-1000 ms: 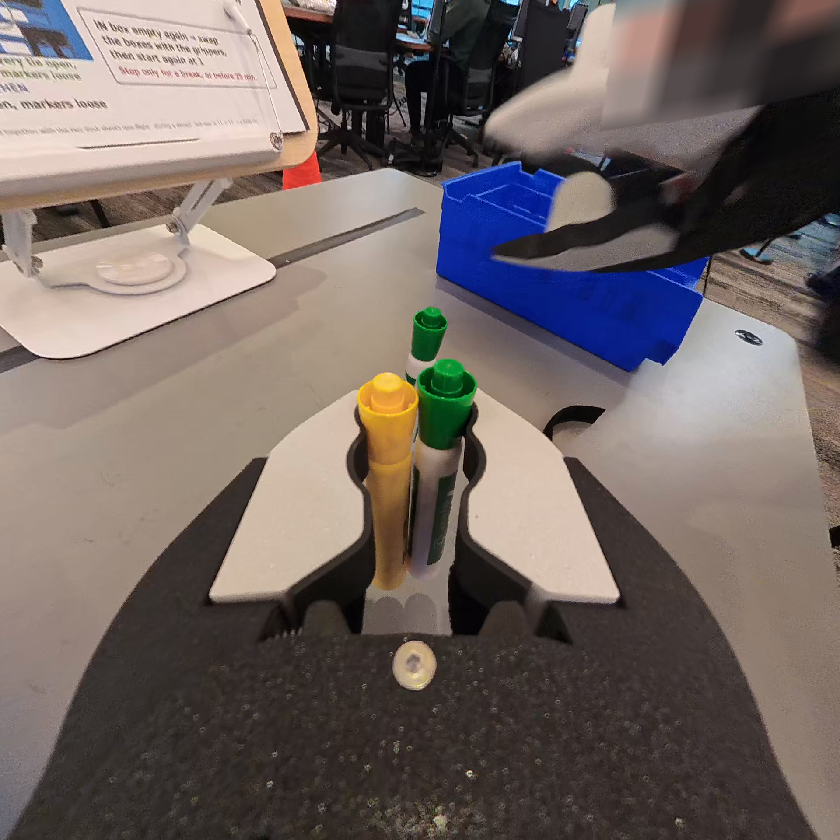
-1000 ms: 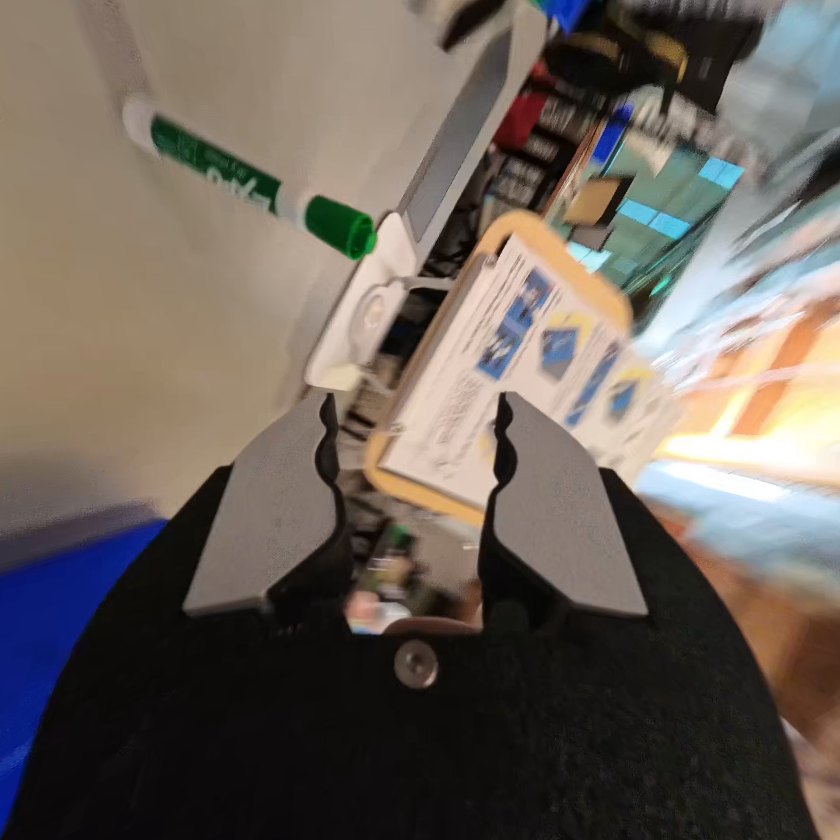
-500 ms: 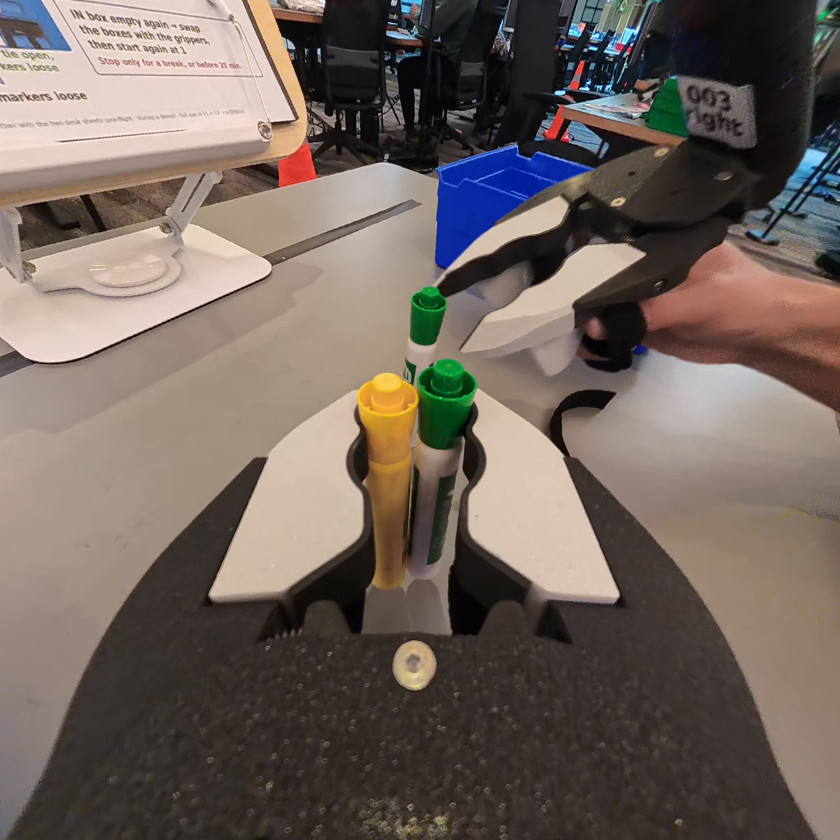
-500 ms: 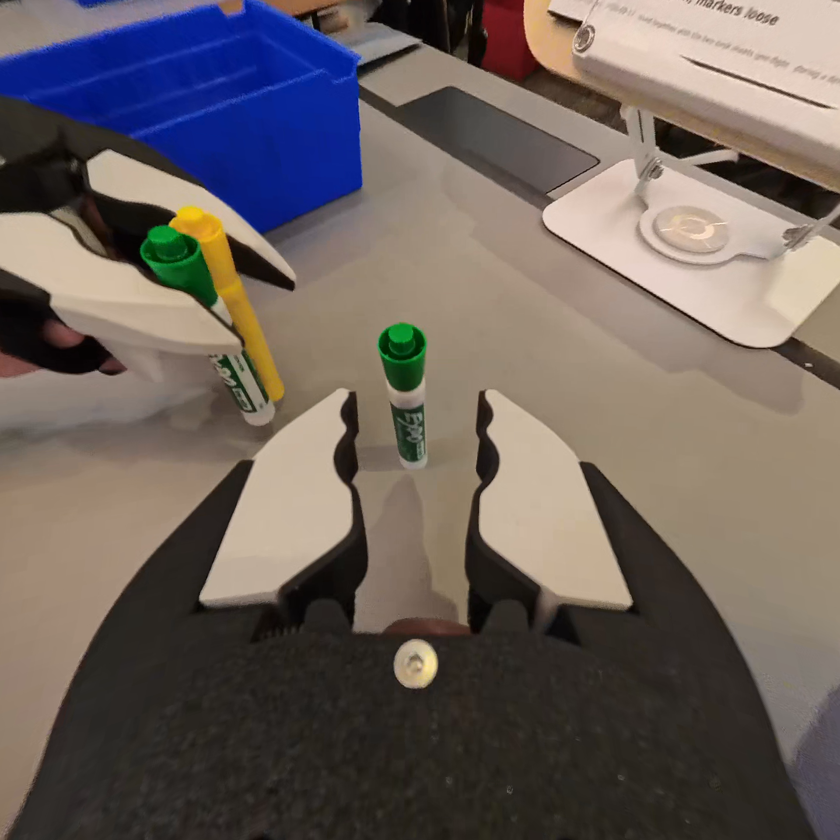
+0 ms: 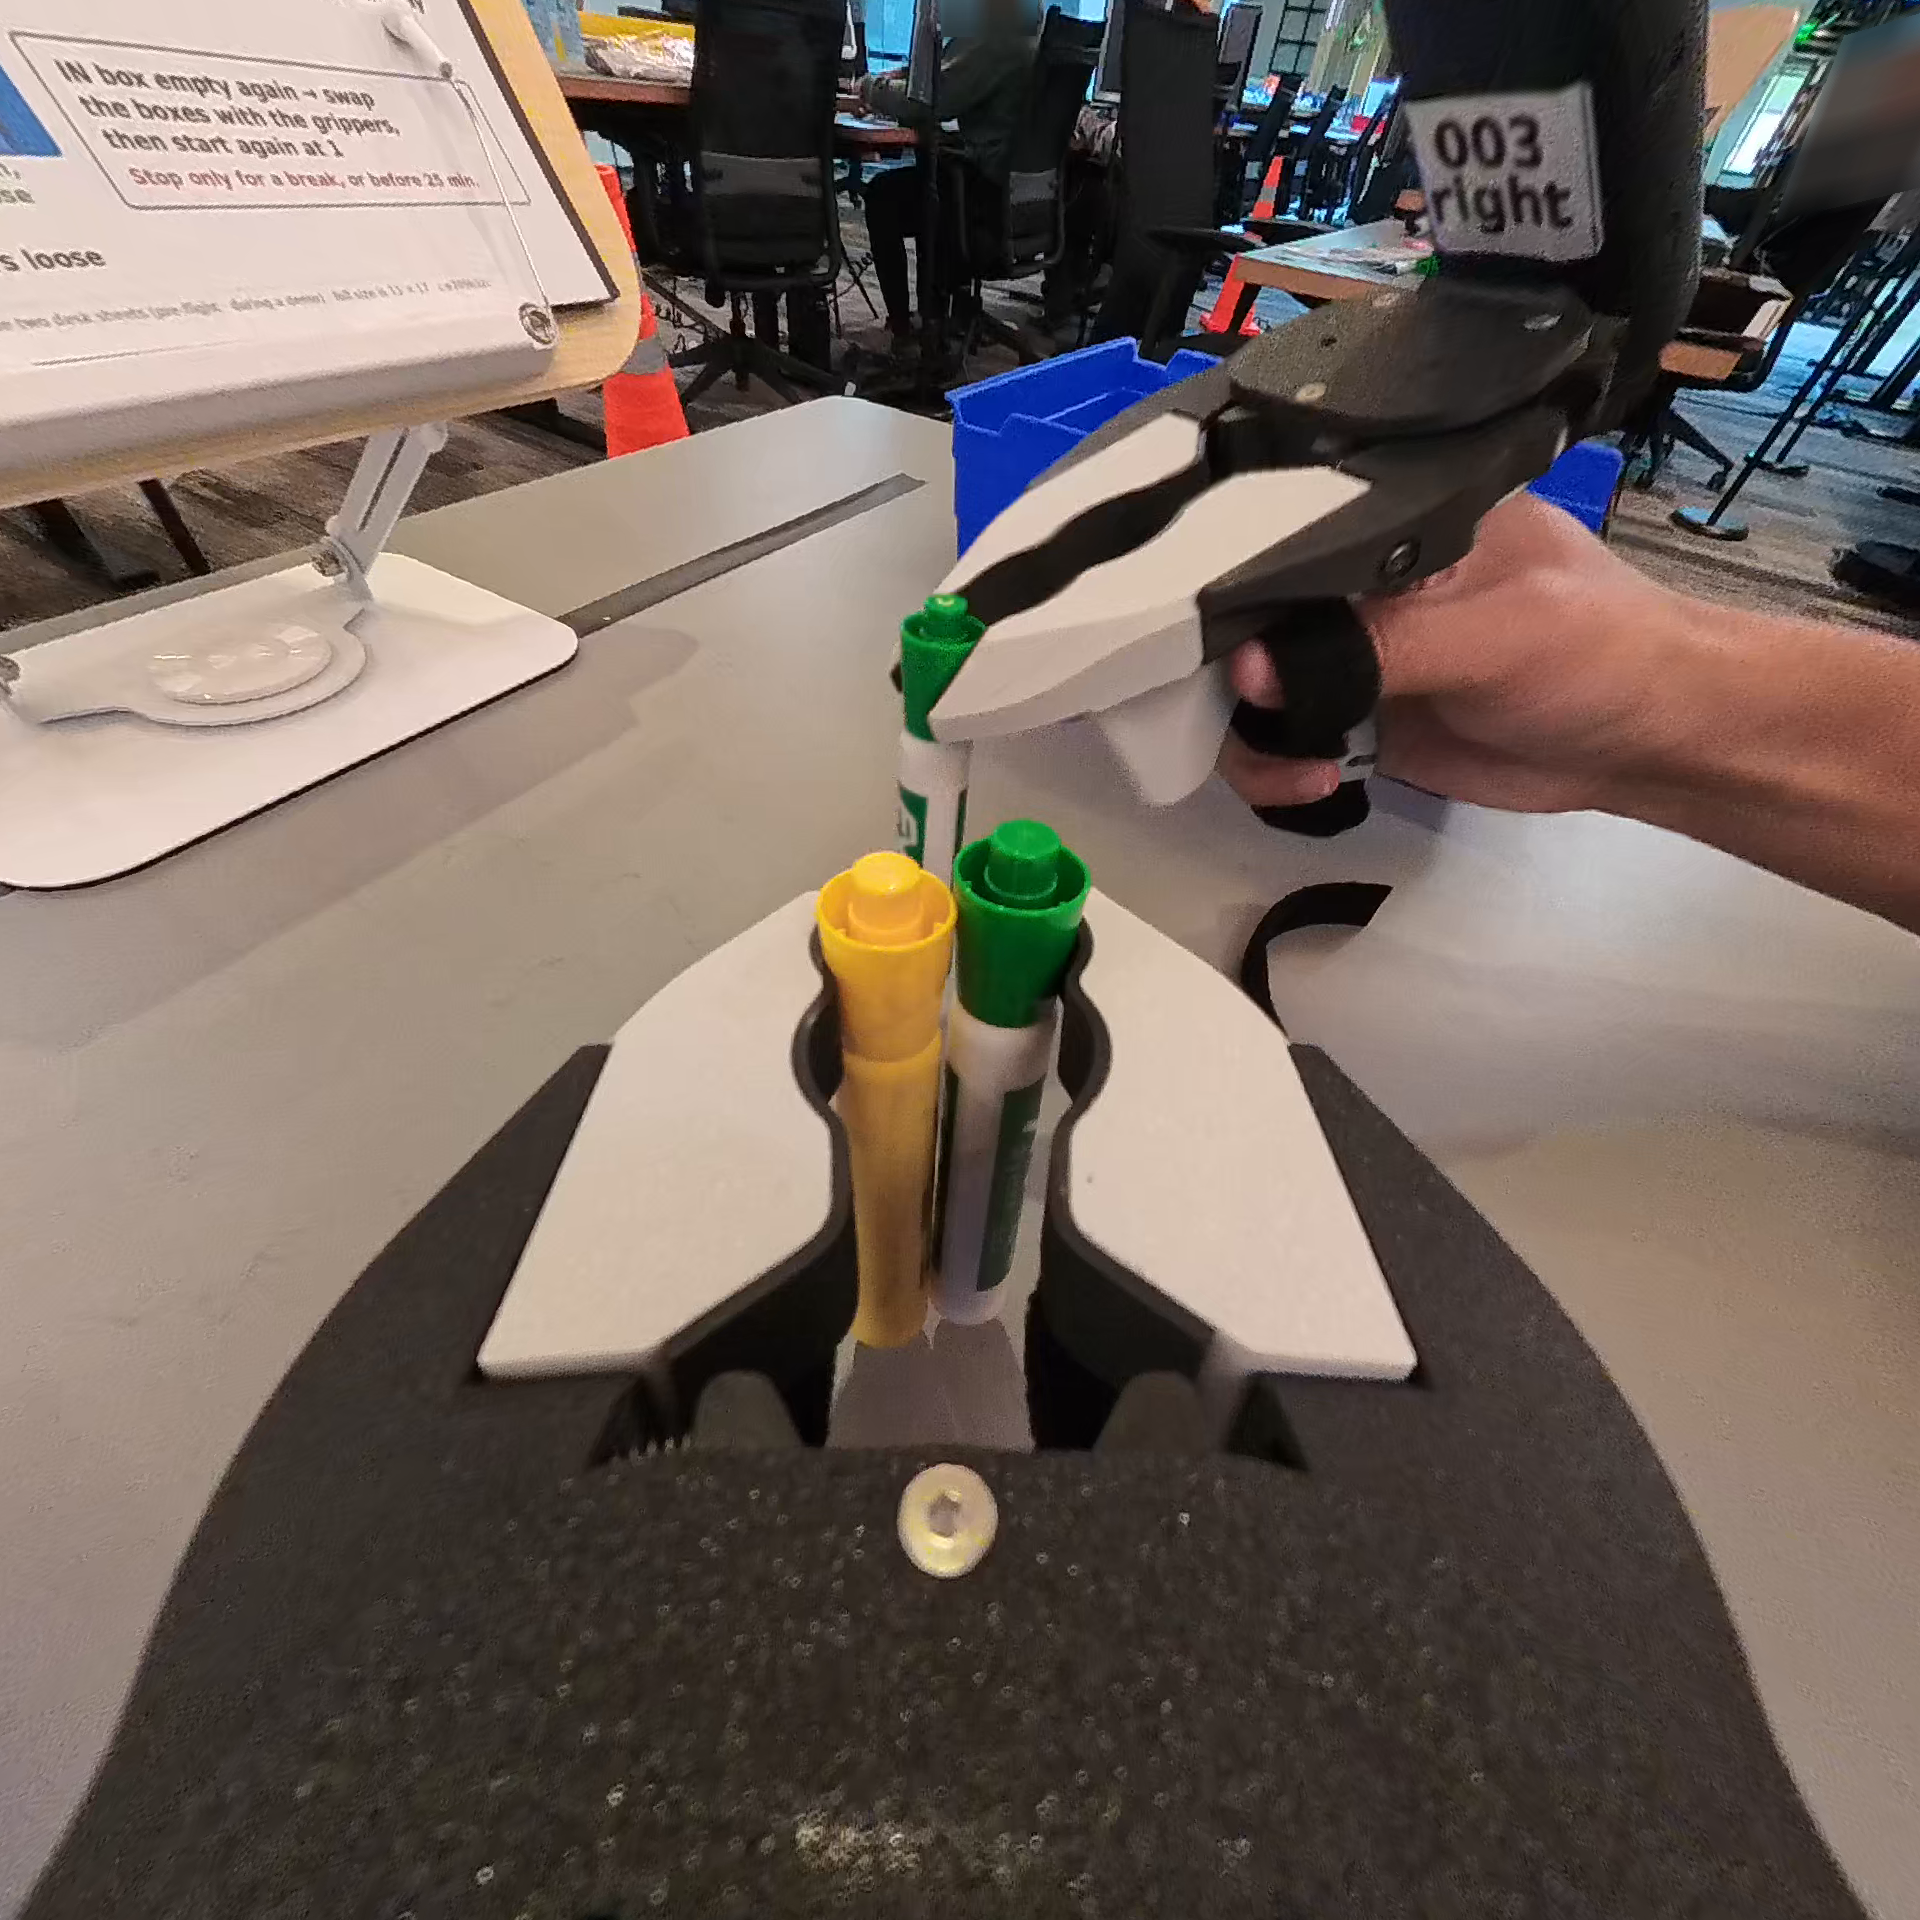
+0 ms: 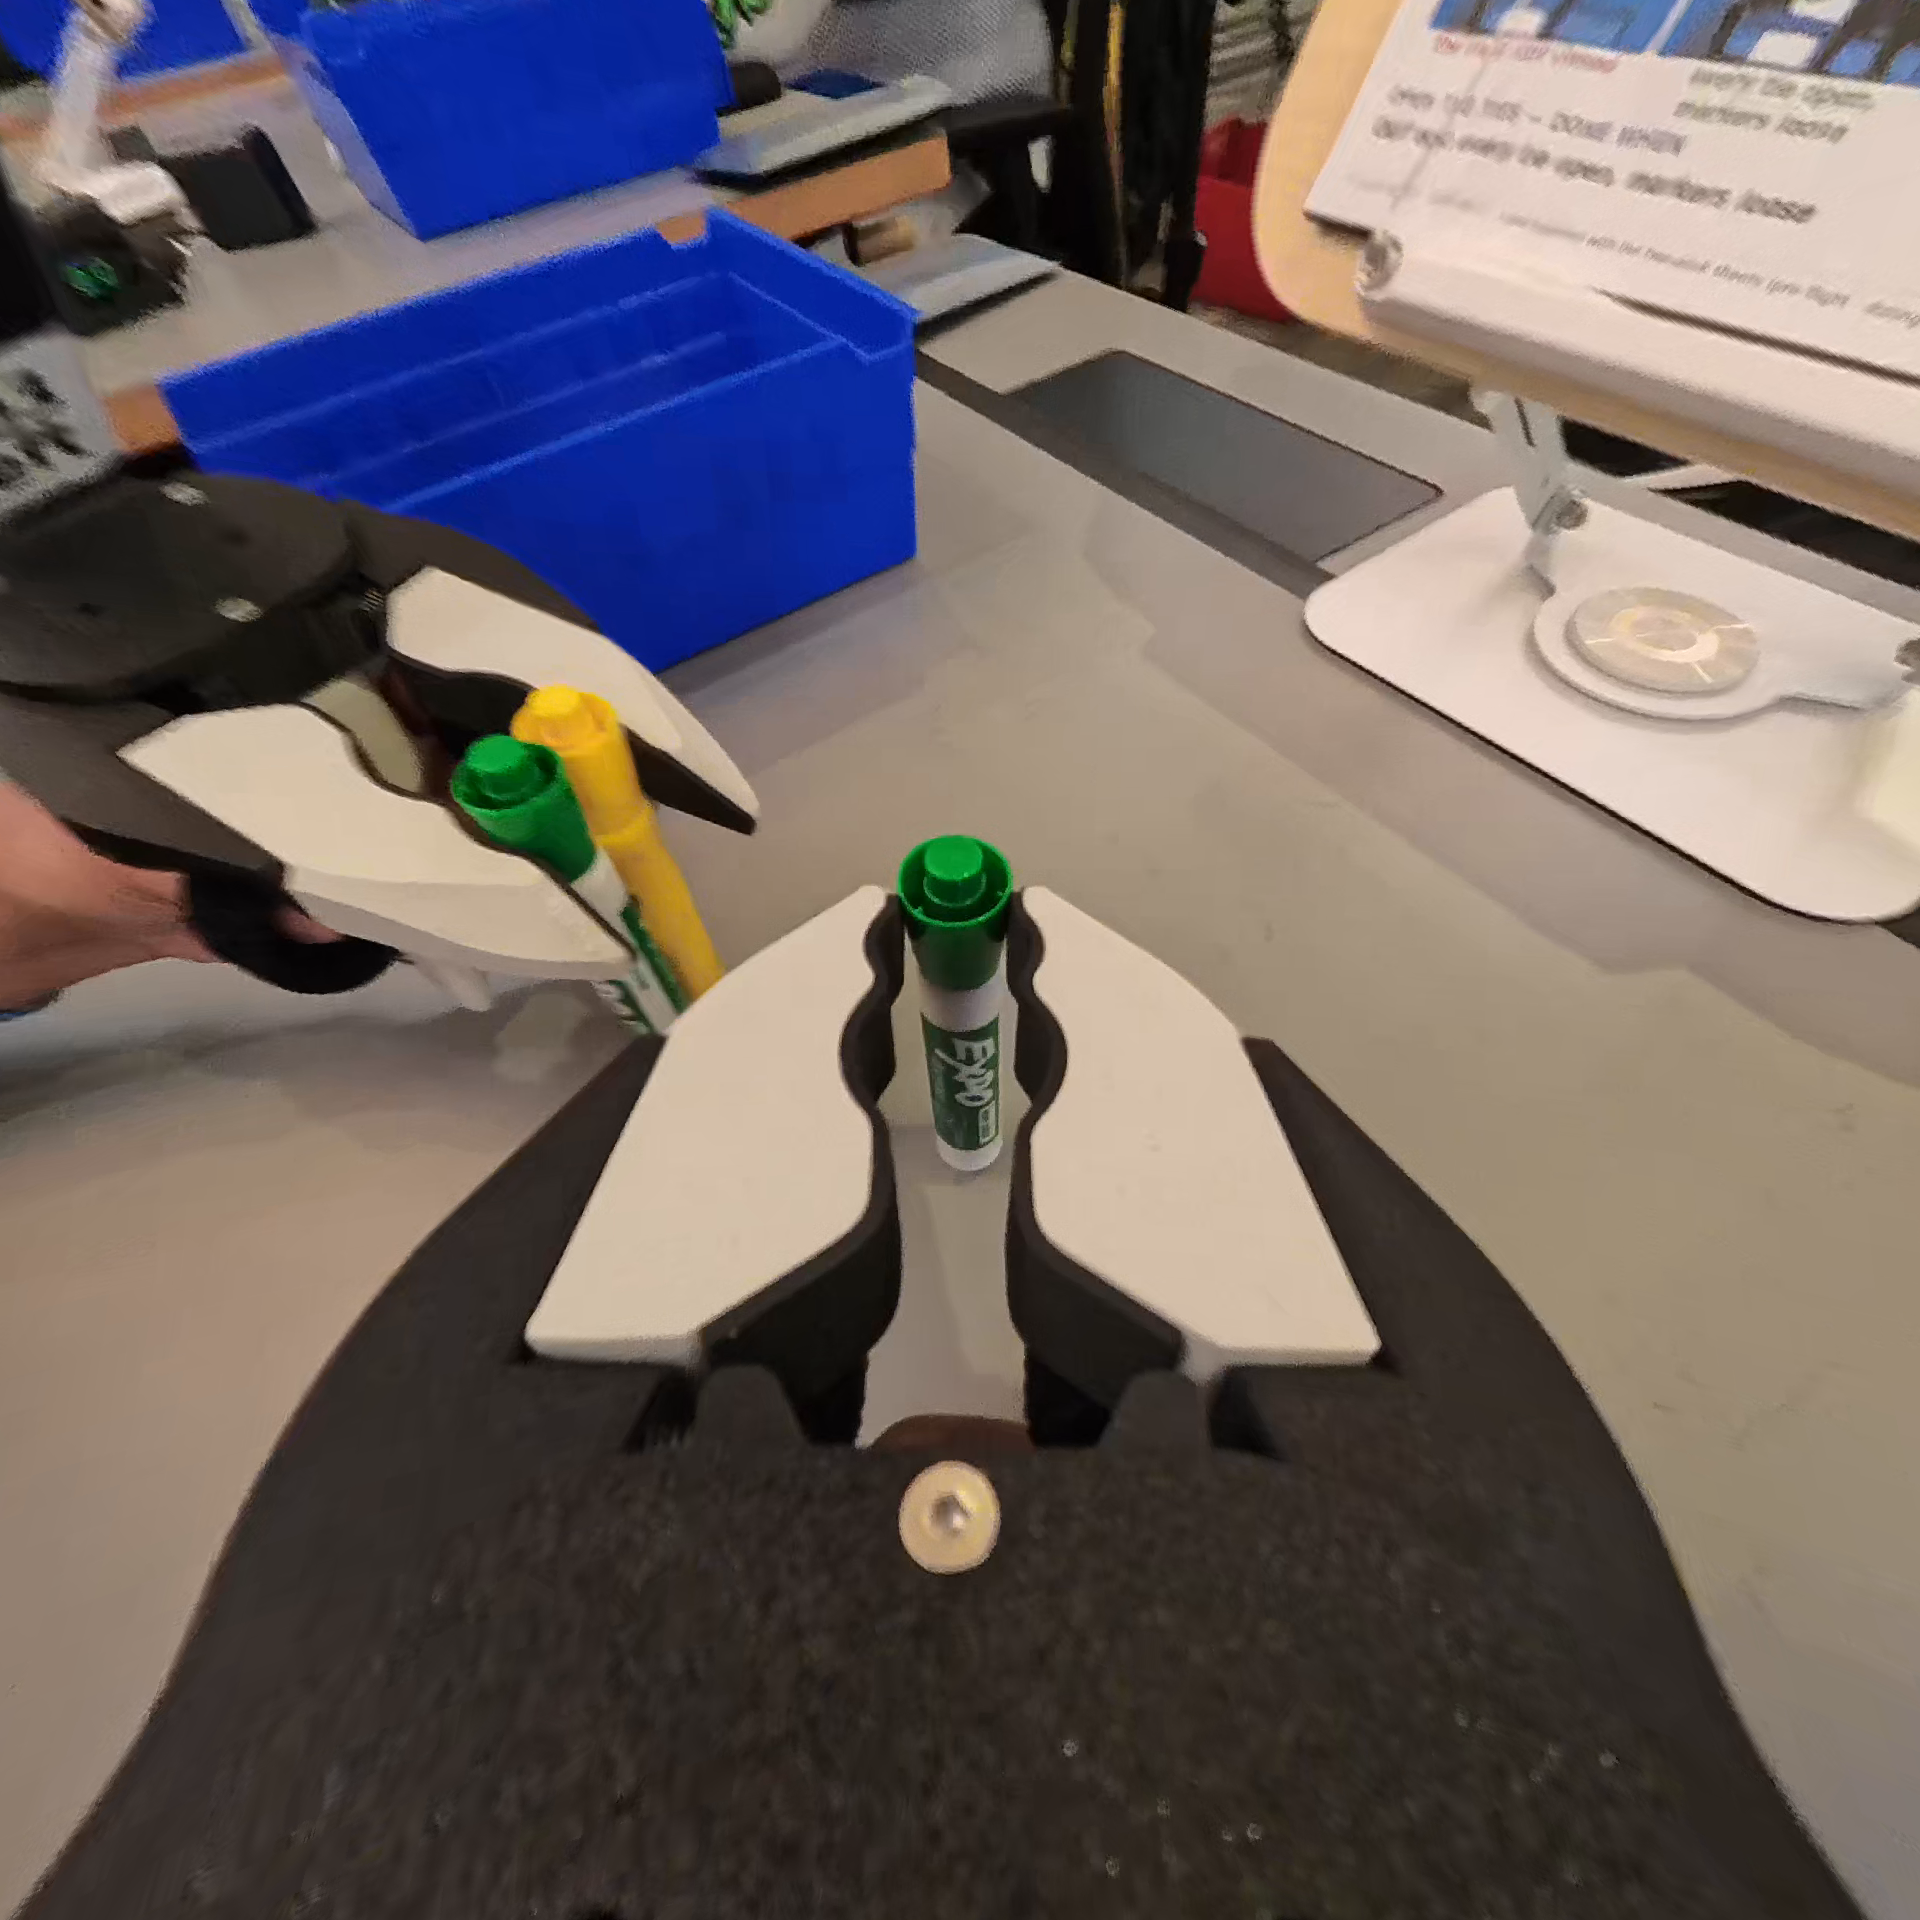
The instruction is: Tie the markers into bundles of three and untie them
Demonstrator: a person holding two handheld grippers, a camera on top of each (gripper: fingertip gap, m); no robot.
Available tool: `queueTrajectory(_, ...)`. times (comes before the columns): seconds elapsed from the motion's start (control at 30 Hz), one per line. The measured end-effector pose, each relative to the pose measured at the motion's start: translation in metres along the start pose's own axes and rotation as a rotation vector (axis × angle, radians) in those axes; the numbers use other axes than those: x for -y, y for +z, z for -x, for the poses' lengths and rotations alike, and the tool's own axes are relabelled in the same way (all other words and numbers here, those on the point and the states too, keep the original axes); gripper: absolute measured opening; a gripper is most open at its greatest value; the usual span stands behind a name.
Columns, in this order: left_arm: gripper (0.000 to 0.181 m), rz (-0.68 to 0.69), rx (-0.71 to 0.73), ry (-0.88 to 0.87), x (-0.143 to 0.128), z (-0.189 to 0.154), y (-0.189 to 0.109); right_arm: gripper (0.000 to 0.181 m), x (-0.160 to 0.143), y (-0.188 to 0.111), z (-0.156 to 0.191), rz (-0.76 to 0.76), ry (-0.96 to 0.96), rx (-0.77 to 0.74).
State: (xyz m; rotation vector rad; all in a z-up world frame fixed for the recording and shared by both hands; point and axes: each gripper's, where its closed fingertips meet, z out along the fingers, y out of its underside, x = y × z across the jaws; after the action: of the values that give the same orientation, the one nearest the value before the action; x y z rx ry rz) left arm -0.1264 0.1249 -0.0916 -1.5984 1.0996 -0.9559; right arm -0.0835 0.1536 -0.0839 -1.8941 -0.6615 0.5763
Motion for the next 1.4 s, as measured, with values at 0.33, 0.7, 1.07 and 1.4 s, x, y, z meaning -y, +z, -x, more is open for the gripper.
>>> queueTrajectory(0.33,0.037,-0.011,-0.019,0.013,0.006,-0.008,0.000,0.019,0.043,-0.020,0.026,-0.142,-0.024,0.073)
queueTrajectory(0.7,0.038,0.027,-0.035,0.020,0.002,-0.013,0.004,0.018,0.110,-0.053,0.056,-0.289,-0.073,0.101)
queueTrajectory(1.07,0.037,0.071,-0.028,0.049,0.001,-0.016,0.006,0.018,0.114,-0.050,0.085,-0.298,-0.012,0.243)
queueTrajectory(1.4,0.037,0.087,-0.022,0.065,0.000,-0.019,0.008,0.019,0.097,-0.038,0.093,-0.232,-0.052,0.246)
